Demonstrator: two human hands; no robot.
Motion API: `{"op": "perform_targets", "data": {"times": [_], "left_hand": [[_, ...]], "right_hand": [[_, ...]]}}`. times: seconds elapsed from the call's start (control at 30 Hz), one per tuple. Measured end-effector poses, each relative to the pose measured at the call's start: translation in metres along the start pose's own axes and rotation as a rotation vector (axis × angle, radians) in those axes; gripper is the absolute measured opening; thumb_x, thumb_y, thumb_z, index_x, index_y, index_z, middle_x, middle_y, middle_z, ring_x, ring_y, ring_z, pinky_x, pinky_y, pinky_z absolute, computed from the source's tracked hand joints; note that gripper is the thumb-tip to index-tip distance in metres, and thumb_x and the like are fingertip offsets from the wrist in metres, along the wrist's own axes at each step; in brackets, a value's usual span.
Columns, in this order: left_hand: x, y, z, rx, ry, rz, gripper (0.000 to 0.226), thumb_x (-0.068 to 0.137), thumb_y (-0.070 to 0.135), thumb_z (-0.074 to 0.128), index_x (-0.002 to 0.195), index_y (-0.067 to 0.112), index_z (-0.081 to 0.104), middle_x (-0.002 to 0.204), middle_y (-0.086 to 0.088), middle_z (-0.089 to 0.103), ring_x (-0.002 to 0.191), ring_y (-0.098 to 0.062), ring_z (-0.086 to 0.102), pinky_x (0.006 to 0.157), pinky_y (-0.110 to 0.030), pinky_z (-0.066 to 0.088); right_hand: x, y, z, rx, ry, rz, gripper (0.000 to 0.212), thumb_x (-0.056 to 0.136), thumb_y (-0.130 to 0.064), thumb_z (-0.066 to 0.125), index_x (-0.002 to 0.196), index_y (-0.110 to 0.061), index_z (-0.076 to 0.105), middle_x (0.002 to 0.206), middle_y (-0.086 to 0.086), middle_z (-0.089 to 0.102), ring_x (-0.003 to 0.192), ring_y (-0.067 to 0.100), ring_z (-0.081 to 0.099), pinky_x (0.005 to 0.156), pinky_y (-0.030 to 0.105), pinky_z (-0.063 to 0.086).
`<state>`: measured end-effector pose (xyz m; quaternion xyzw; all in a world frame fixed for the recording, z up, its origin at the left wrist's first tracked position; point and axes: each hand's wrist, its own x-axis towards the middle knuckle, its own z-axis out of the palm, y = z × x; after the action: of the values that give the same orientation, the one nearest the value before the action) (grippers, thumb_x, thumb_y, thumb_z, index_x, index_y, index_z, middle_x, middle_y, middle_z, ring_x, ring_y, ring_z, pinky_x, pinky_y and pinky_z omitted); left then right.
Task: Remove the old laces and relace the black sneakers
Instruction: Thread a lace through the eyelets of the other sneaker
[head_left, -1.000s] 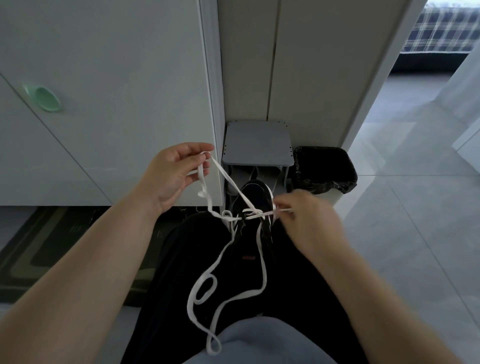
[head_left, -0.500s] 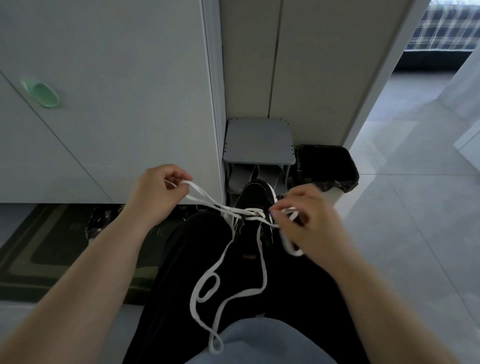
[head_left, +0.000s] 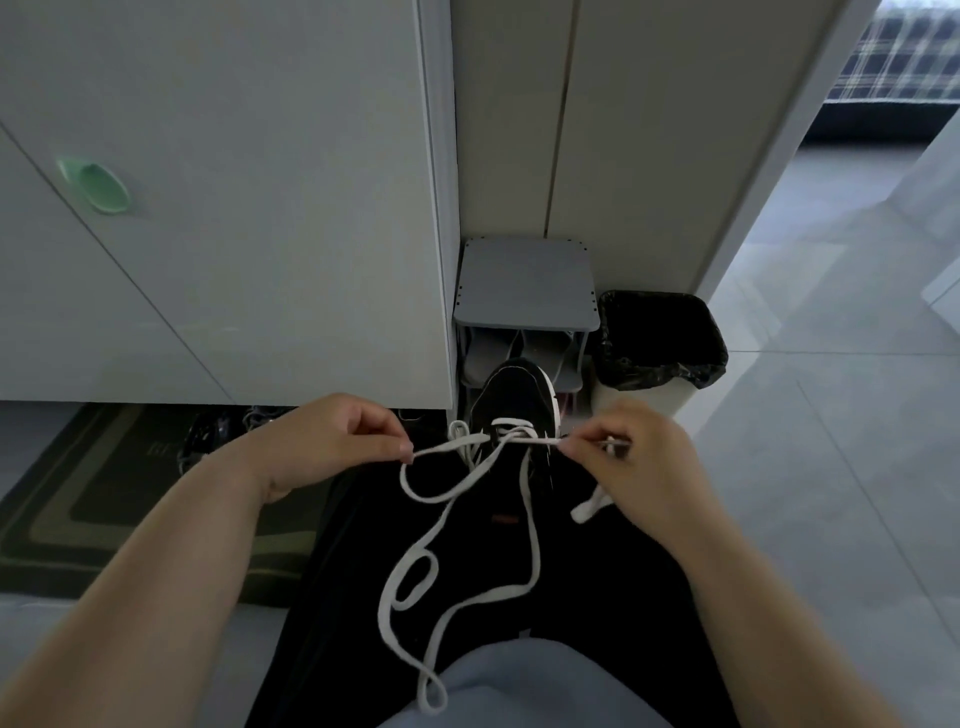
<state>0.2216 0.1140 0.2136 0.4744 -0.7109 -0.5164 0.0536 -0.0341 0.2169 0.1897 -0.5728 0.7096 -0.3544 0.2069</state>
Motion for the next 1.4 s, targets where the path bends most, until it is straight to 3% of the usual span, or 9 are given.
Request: {"op": "perform_targets", "data": {"times": [0.13,0.33,0.47,0.6,0.8,0.9,1.1,1.23,1.4], "left_hand": [[0.01,0.006,0.013,0.04,0.173,0.1,0.008,0.083,0.023,0.066,0.077,0.02,0.07,0.08,0.001,0.07,0.071,0.001,0.06,0.069,-0.011,0.042],[0.038,0.023,0.07,0.335,0.24,0.225,0.015,0.079,0.041,0.067,0.086,0.029,0.062,0.086,0.014,0.058,0.081,-0.004,0.054,0.073,-0.021,0.044],[0.046,0.025,0.08,0.502,0.334,0.275,0.011,0.082,0.034,0.065,0.087,0.025,0.063,0.085,0.011,0.052,0.082,-0.008,0.049,0.073,-0.021,0.04],[0.041,0.027,0.066,0.244,0.269,0.253,0.003,0.084,0.025,0.065,0.081,0.026,0.065,0.077,0.01,0.062,0.07,0.001,0.054,0.064,-0.013,0.038],[0.041,0.017,0.047,-0.005,0.171,0.154,0.009,0.086,0.016,0.063,0.083,0.024,0.066,0.085,0.001,0.07,0.077,-0.005,0.061,0.075,-0.016,0.044],[0.048,0.014,0.056,-0.077,0.283,0.144,0.014,0.087,0.013,0.061,0.08,0.024,0.063,0.082,0.002,0.07,0.075,-0.006,0.062,0.068,-0.011,0.042],[0.05,0.012,0.071,0.258,0.569,0.153,0.01,0.085,0.016,0.058,0.078,0.023,0.054,0.071,0.005,0.063,0.064,-0.007,0.058,0.053,-0.011,0.038],[0.048,0.014,0.073,0.381,0.583,0.152,0.007,0.086,0.018,0.056,0.082,0.018,0.051,0.07,-0.001,0.062,0.064,-0.019,0.058,0.06,-0.033,0.046],[0.056,0.011,0.077,0.691,0.618,0.075,0.012,0.087,0.026,0.051,0.082,0.017,0.044,0.068,0.0,0.051,0.07,-0.022,0.049,0.059,-0.031,0.032]], "right_hand": [[-0.023,0.005,-0.032,0.154,-0.176,0.01,0.017,0.074,-0.021,0.077,0.062,-0.029,0.069,0.074,-0.01,0.062,0.07,0.006,0.057,0.065,0.011,0.042],[-0.041,0.006,-0.042,0.553,-0.263,-0.082,0.032,0.057,-0.064,0.074,0.061,-0.033,0.068,0.097,-0.012,0.064,0.076,0.029,0.054,0.068,0.026,0.042],[-0.039,-0.001,-0.047,1.06,-0.212,-0.119,0.028,0.065,-0.04,0.08,0.062,-0.019,0.062,0.089,0.006,0.072,0.081,0.015,0.066,0.071,0.023,0.052],[-0.038,0.01,-0.05,1.201,-0.166,-0.102,0.026,0.07,-0.037,0.078,0.066,-0.02,0.058,0.066,0.002,0.064,0.063,0.011,0.056,0.057,0.018,0.046],[-0.039,0.021,-0.068,1.87,-0.49,-0.22,0.01,0.094,0.002,0.041,0.086,-0.004,0.041,0.075,0.024,0.055,0.065,0.023,0.028,0.06,0.033,0.022],[-0.043,0.014,-0.068,1.507,-0.585,-0.337,0.01,0.092,-0.007,0.053,0.082,-0.008,0.051,0.065,0.008,0.057,0.057,0.019,0.037,0.05,0.027,0.026],[-0.014,-0.012,-0.031,0.236,-0.296,0.033,0.02,0.082,-0.028,0.068,0.078,-0.02,0.05,0.071,-0.002,0.069,0.052,-0.001,0.052,0.052,0.009,0.039],[0.01,-0.018,0.013,-0.098,-0.23,-0.014,0.01,0.084,-0.036,0.063,0.083,-0.03,0.056,0.082,-0.013,0.057,0.075,0.004,0.057,0.068,0.022,0.05],[0.017,-0.026,0.046,-0.373,-0.276,0.031,0.016,0.09,-0.033,0.055,0.097,-0.022,0.065,0.096,-0.005,0.053,0.083,0.019,0.058,0.074,0.036,0.053]]}}
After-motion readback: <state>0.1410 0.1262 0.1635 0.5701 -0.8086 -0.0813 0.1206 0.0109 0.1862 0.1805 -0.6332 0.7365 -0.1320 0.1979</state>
